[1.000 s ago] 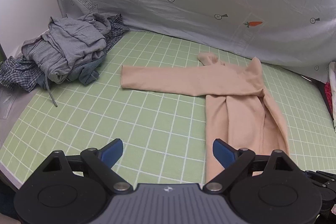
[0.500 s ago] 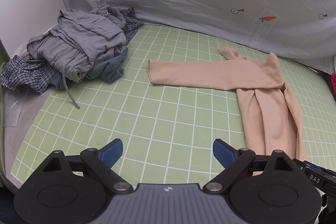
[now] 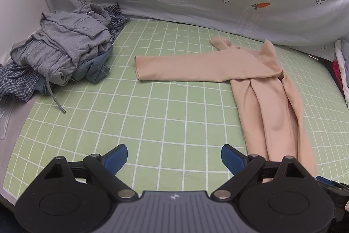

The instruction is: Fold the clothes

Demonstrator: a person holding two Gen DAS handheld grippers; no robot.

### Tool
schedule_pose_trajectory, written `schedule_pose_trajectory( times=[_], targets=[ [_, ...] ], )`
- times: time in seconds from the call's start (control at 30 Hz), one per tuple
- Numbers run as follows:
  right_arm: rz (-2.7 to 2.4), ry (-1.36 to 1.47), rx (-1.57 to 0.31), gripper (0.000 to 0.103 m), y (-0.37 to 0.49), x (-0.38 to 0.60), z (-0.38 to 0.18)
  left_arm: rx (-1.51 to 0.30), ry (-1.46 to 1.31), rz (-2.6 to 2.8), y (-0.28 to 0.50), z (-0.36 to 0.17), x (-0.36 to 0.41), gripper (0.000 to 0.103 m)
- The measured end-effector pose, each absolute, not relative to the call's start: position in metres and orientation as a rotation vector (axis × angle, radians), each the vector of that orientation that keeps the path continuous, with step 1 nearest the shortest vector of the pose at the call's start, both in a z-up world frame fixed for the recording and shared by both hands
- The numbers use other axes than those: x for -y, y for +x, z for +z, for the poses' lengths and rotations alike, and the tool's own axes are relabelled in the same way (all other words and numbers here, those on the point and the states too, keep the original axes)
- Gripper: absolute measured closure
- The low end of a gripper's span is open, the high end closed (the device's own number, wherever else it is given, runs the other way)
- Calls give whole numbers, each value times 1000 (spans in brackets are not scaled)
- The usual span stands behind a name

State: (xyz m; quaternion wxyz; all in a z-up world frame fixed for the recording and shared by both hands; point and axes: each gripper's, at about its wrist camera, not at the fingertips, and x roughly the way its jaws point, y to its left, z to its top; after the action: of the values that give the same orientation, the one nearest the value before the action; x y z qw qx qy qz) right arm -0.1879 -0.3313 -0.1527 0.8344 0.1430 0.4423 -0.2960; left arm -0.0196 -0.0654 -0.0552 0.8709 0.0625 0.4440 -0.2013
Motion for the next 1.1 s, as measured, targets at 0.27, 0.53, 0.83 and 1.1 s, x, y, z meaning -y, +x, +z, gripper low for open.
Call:
schedule_pose_trajectory(
  times=[0.27,0.53,0.83,1.1],
  targets=[
    [-616,194,-898,18,-186,331,-131,-940,109,-374,-11,-56,72,10],
    [-566,120,-784,0,-157,367,-95,-966,78,-291,48,-68,86,10],
    [-517,81,-690,0,-73,419,-79,-996,42,-192,120,-84,102,10],
    [-454,37,-726,1,38,444,-88,-1030,35,-103,196,-108,115,12]
  ],
)
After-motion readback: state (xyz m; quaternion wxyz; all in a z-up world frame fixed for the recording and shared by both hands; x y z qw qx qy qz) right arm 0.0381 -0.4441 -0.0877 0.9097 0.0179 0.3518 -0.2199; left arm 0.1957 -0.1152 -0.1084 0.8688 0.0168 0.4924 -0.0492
